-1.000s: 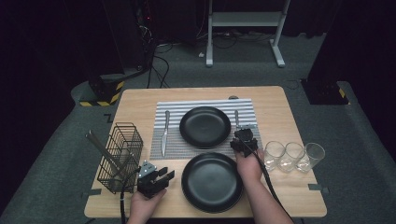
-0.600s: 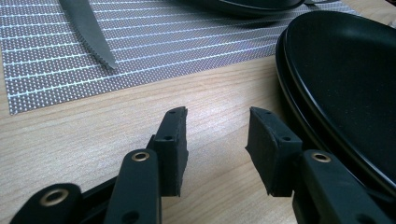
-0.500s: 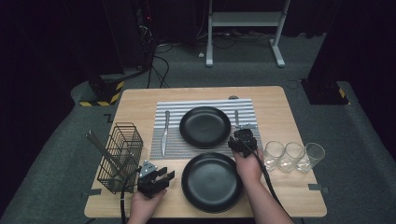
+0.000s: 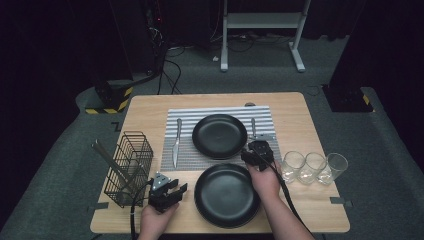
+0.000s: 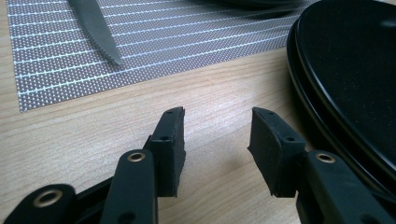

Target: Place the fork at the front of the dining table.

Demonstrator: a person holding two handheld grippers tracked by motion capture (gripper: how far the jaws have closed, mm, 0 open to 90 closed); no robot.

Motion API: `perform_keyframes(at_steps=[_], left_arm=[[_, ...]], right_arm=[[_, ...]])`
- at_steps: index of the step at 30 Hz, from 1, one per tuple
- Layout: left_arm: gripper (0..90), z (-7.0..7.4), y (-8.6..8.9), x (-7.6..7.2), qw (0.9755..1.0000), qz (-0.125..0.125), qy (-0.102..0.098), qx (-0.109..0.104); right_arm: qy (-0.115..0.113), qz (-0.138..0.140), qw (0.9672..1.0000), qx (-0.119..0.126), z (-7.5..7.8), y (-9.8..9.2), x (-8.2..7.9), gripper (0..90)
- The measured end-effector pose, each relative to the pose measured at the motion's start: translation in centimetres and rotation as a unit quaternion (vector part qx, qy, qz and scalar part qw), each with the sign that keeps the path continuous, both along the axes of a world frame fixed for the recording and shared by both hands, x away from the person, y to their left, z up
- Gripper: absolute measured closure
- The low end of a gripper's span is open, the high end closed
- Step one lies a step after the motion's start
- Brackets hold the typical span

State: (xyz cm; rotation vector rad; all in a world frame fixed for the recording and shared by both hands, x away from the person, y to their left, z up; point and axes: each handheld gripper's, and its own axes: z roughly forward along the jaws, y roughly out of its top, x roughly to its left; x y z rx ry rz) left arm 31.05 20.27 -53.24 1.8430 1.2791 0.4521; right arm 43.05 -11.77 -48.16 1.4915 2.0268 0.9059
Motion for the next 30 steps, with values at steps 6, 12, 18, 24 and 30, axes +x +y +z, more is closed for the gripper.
perform_keyframes(at_steps=[6, 12, 18, 24, 30], left_arm=[[53.9, 0.0, -0.2, 0.0, 0.9999, 0.006, 0.003, 0.012], [53.2, 0.0, -0.4, 0.0, 0.9995, 0.010, 0.002, 0.030], [49.6, 0.0, -1.0, -0.2, 0.9983, 0.011, -0.006, 0.057], [44.1, 0.0, -1.6, -0.2, 0.9961, 0.020, -0.011, 0.085], [39.2, 0.0, -1.5, -0.1, 0.9955, 0.032, -0.008, 0.089]], right_arm=[[-0.016, 0.022, 0.9996, 0.000, 0.5, 0.3, -0.9, 46.9], [-0.032, 0.041, 0.9986, 0.005, 0.7, 0.3, -1.7, 48.4], [-0.047, 0.065, 0.9968, 0.002, 0.3, 0.3, -2.7, 49.0], [-0.072, 0.086, 0.9936, 0.007, 0.2, 0.0, -3.8, 47.2], [-0.088, 0.100, 0.9909, 0.018, 0.3, -0.5, -4.8, 46.5]])
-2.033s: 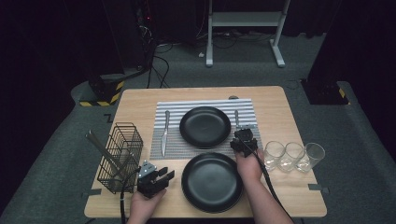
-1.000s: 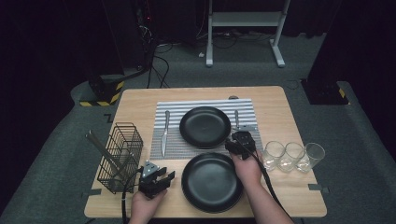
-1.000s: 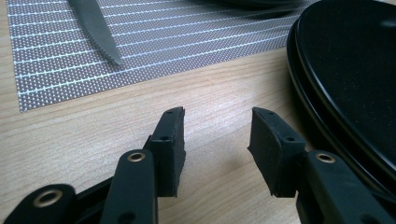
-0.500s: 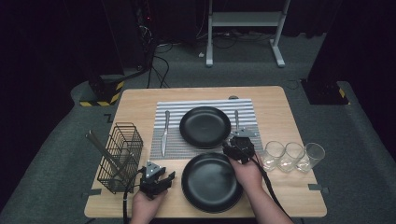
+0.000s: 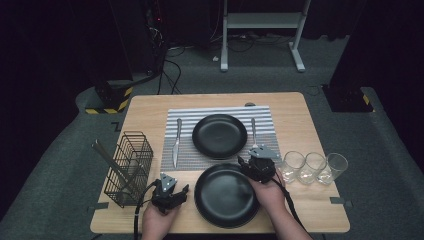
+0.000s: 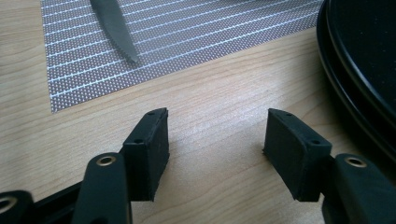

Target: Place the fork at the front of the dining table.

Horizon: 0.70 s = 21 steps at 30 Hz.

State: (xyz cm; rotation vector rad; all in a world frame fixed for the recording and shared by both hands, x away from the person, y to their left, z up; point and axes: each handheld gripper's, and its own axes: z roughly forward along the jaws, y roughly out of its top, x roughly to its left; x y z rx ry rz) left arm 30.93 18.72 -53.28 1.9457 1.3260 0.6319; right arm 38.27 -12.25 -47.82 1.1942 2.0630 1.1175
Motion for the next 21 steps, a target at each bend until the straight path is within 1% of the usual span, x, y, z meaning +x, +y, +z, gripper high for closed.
perform_keyframes(at_steps=[4, 5, 8, 11, 14, 18, 21], left_arm=[[37.3, 0.0, 0.0, 0.0, 1.0000, -0.003, 0.000, 0.000], [37.3, 0.0, 0.0, 0.0, 1.0000, -0.003, 0.000, 0.001], [37.2, 0.0, 0.0, 0.0, 1.0000, -0.004, 0.001, 0.001], [36.3, 0.0, 0.0, 0.0, 1.0000, -0.005, 0.002, 0.000], [35.5, 0.0, 0.0, 0.0, 1.0000, -0.007, 0.002, 0.000], [35.5, 0.0, 0.0, 0.0, 1.0000, -0.006, 0.002, -0.001], [35.4, 0.0, 0.0, 0.0, 1.0000, -0.006, 0.002, 0.001]], right_arm=[[0.000, 0.019, 0.9996, 0.019, -0.1, -0.5, -0.7, 44.1], [-0.002, 0.022, 0.9996, 0.016, -0.1, -0.6, -0.8, 44.0], [-0.008, 0.027, 0.9994, 0.018, 0.0, -0.9, -1.3, 44.0], [-0.006, 0.024, 0.9996, 0.017, -0.1, -1.2, -1.7, 43.1], [-0.002, 0.022, 0.9995, 0.021, -0.1, -1.7, -1.9, 42.6], [-0.010, 0.019, 0.9995, 0.023, 0.0, -2.2, -2.2, 42.3], [-0.011, 0.017, 0.9995, 0.024, 0.2, -2.6, -2.4, 42.3]])
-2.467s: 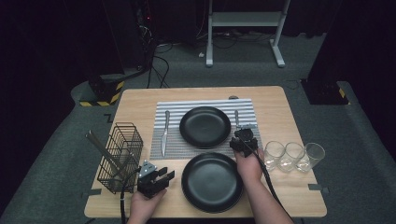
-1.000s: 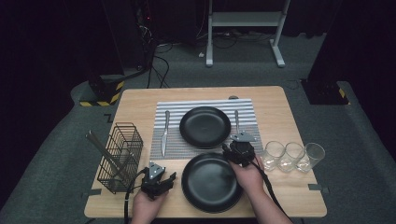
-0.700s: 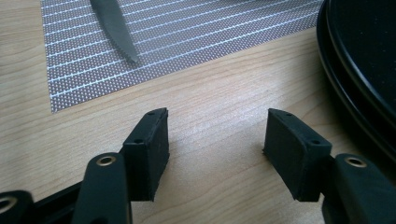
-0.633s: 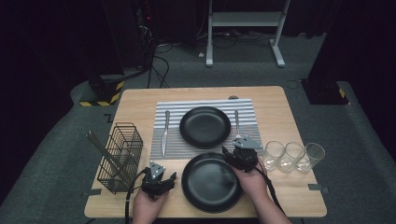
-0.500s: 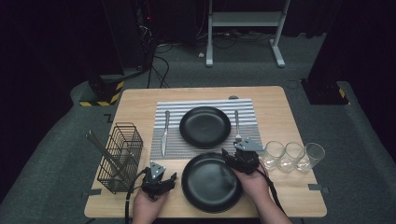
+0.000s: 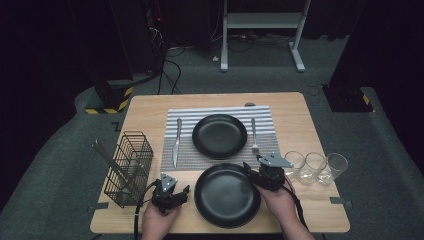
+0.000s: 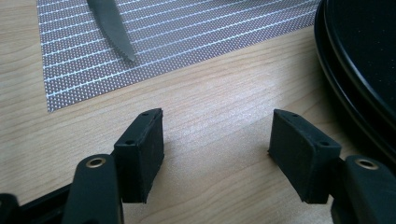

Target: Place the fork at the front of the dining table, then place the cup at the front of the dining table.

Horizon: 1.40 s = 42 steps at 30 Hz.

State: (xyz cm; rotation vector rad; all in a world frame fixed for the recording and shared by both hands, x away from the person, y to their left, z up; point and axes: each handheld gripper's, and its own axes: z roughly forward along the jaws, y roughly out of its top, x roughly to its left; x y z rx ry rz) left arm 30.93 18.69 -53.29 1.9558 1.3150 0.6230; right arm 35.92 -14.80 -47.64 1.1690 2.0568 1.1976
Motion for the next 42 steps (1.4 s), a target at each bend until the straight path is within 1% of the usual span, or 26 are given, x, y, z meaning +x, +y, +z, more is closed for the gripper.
perform_keyframes(at_steps=[6, 8, 14, 26, 32, 34, 42], left_arm=[[35.4, 0.0, 0.0, 0.0, 1.0000, 0.000, 0.000, 0.000], [35.4, 0.0, 0.0, 0.0, 1.0000, 0.000, 0.000, 0.000], [35.4, 0.0, 0.0, 0.0, 1.0000, 0.001, 0.000, 0.000], [35.5, 0.0, 0.0, 0.0, 1.0000, 0.001, 0.000, 0.000], [35.4, 0.0, 0.0, -0.1, 1.0000, 0.001, 0.000, 0.000], [35.5, 0.0, 0.0, -0.1, 1.0000, 0.001, 0.000, 0.000], [35.1, 0.0, 0.0, -0.1, 1.0000, 0.000, 0.000, 0.001]], right_arm=[[0.001, -0.003, 1.0000, 0.005, 0.3, -0.7, -0.2, 39.8], [-0.001, -0.004, 1.0000, 0.005, 0.5, -0.9, -0.2, 39.2], [-0.003, -0.006, 0.9998, 0.019, 1.2, -1.8, -0.4, 38.3], [-0.013, -0.014, 0.9995, 0.027, 2.3, -3.2, -0.9, 37.3], [-0.012, -0.017, 0.9993, 0.030, 2.7, -4.3, -1.0, 37.4], [-0.007, -0.020, 0.9992, 0.034, 2.8, -4.8, -0.9, 37.6], [-0.009, -0.030, 0.9984, 0.048, 3.4, -6.6, -0.9, 36.8]])
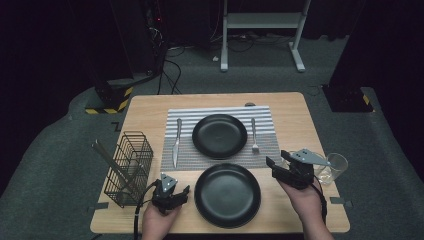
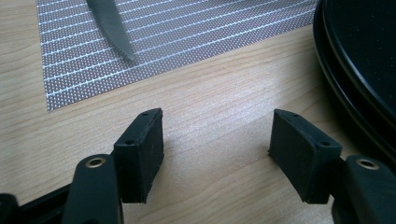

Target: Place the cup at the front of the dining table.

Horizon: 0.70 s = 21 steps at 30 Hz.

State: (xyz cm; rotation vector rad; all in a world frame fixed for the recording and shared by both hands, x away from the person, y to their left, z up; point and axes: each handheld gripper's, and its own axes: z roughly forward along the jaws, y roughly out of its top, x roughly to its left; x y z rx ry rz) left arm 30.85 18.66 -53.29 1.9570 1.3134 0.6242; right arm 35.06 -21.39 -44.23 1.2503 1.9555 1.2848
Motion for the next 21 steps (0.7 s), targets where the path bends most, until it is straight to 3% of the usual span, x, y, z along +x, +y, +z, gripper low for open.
perform_keyframes(at_steps=[11, 21], left_arm=[[35.1, 0.0, 0.0, 0.0, 1.0000, 0.000, 0.000, 0.000], [35.1, 0.0, 0.0, 0.0, 1.0000, 0.000, 0.000, 0.000]], right_arm=[[-0.004, -0.016, 0.9999, -0.002, 0.0, -1.5, 0.1, 36.4], [-0.001, -0.032, 0.9995, -0.001, -0.6, -2.5, 0.3, 47.6]])
